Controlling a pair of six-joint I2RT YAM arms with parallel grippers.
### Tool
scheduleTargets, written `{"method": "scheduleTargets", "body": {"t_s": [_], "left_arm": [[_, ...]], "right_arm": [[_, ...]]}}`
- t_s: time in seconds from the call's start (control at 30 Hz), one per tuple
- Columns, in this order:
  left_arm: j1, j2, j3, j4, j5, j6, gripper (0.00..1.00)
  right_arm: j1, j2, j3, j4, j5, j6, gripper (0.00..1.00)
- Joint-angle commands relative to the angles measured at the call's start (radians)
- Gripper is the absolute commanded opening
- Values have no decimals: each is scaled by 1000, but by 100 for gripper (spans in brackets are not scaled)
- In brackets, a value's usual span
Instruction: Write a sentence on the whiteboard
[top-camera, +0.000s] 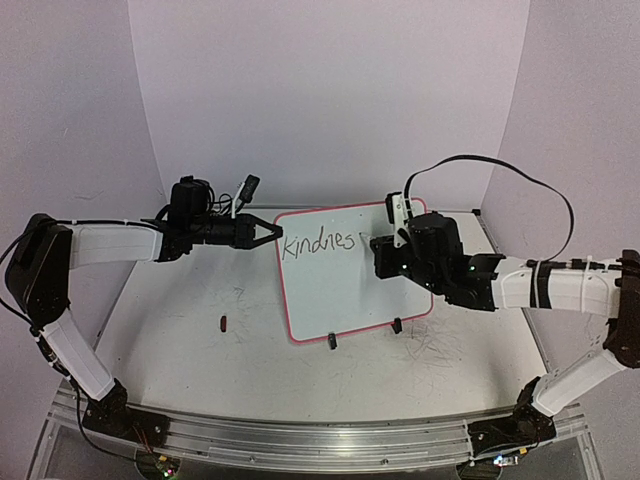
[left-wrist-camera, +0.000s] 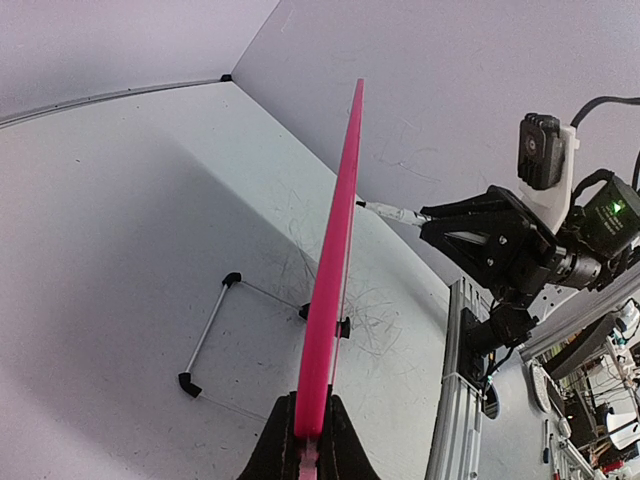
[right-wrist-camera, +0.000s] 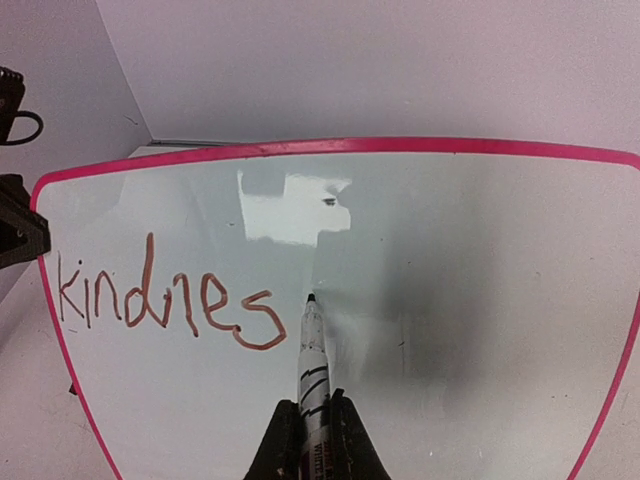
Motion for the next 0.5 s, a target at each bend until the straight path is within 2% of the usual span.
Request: {"method": "scheduleTargets", "body": {"t_s": [0.0,0.47], "left_arm": [[-8,-42,-1,21,9,23,0],[-8,-41,0,22,13,23,0]], "right_arm": [[-8,0,30,26,15,-12,0],[-17,41,58,40,32,-30,0]]}}
